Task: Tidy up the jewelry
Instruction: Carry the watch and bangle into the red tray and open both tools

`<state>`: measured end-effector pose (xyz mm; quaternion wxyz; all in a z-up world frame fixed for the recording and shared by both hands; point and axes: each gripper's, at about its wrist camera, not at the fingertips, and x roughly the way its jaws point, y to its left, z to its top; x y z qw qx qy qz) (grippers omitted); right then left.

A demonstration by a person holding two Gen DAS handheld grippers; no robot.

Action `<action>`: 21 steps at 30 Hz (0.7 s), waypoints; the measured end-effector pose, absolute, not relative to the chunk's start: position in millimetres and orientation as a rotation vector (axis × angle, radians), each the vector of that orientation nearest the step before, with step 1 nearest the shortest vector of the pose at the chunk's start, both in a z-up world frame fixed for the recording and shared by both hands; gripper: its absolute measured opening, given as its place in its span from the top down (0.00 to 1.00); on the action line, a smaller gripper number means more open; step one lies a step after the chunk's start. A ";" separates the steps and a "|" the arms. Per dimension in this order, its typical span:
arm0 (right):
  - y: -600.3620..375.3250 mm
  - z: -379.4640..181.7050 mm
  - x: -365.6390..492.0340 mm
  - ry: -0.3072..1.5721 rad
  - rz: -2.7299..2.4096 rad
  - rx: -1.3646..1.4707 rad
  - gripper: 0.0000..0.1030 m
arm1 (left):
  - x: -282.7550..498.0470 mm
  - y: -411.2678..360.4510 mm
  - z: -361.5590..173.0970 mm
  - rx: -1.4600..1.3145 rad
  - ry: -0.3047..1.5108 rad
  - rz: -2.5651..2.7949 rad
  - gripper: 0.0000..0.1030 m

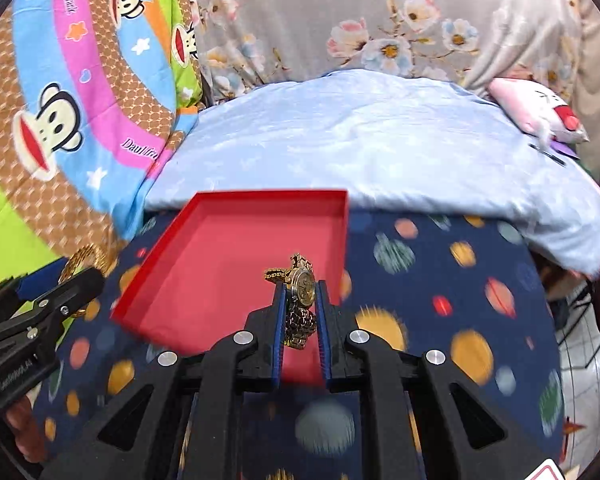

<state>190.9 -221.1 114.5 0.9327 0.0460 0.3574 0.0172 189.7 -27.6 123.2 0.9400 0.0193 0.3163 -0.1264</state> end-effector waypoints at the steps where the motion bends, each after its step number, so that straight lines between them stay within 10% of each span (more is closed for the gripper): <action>1: -219.7 113.7 206.4 0.734 0.034 0.092 0.88 | 206.7 -33.7 122.6 0.048 0.649 -0.264 0.47; 21: -201.2 48.9 355.6 0.946 -0.039 -0.130 0.88 | 371.4 -63.2 43.9 0.051 0.892 -0.239 0.46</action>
